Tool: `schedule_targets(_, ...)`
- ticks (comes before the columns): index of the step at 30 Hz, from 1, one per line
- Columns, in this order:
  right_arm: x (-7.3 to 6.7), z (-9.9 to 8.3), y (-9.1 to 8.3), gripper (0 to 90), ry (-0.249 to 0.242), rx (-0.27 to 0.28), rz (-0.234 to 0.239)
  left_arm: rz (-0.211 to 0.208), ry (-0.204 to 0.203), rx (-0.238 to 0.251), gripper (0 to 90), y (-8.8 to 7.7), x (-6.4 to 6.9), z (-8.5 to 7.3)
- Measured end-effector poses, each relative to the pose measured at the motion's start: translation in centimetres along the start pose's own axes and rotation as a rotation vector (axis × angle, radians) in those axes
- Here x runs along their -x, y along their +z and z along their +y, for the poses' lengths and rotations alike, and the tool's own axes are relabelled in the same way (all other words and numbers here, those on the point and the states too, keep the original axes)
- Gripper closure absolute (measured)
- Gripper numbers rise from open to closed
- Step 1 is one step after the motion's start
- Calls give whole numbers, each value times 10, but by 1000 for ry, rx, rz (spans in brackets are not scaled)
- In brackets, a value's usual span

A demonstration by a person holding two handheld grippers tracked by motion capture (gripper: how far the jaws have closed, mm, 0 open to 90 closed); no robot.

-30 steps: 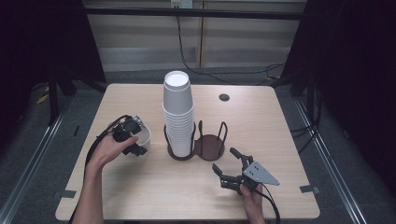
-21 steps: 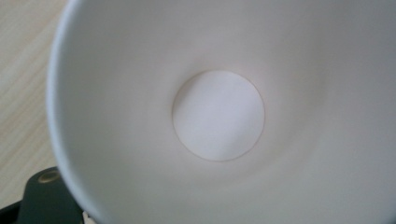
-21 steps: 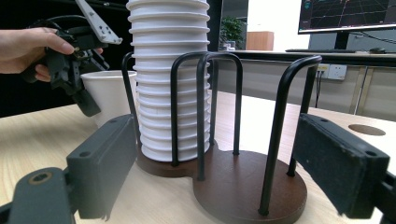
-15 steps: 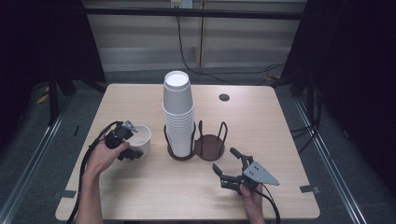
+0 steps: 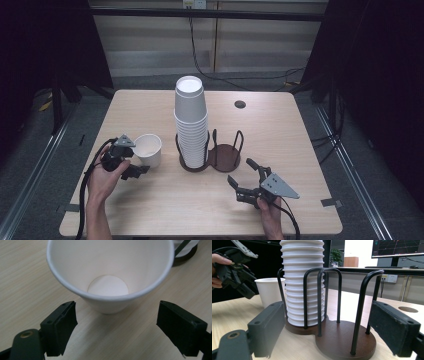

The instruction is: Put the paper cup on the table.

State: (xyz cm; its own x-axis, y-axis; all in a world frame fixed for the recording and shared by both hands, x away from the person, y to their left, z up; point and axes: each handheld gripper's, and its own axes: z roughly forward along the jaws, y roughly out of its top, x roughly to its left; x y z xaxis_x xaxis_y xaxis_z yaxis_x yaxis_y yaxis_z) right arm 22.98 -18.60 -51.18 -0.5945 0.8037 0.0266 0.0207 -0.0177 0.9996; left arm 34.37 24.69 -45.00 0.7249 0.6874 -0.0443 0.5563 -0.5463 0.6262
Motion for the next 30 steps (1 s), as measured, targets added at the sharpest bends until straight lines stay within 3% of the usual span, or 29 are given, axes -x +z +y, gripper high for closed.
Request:
schedule_targets(5, 0, 0, 0, 128, 0, 0, 0, -49, -25, 116, 163, -4, 10, -14)
schedule_targets(9, 0, 0, 0, 128, 0, 0, 0, 2, -56, 182, 160, -4, 17, -24)
schedule_targets(11, 0, 0, 0, 128, 0, 0, -1, -33, -77, 259, 159, -3, 21, -28)
schedule_targets(15, 0, 0, 0, 128, 0, 0, 0, -25, -84, 346, 159, -6, 32, -37)
schedule_targets(18, 0, 0, 0, 129, -1, 0, 0, -28, -85, 384, 158, -7, 36, -42)
schedule_targets(19, 0, 0, 0, 129, 0, 0, 0, -25, -68, 395, 159, -8, 38, -43)
schedule_targets(21, 0, 0, 0, 129, 0, 0, 0, -34, -44, 434, 159, -9, 45, -42)
schedule_targets(23, 0, 0, 0, 128, 0, 0, 0, -77, -37, 483, 159, -7, 50, -42)
schedule_targets(28, 0, 0, 0, 129, 0, 1, -1, -64, -62, 565, 160, 2, 61, -48)
schedule_targets(30, 0, 0, 0, 128, -1, 1, -1, -105, -70, 605, 160, 8, 66, -50)
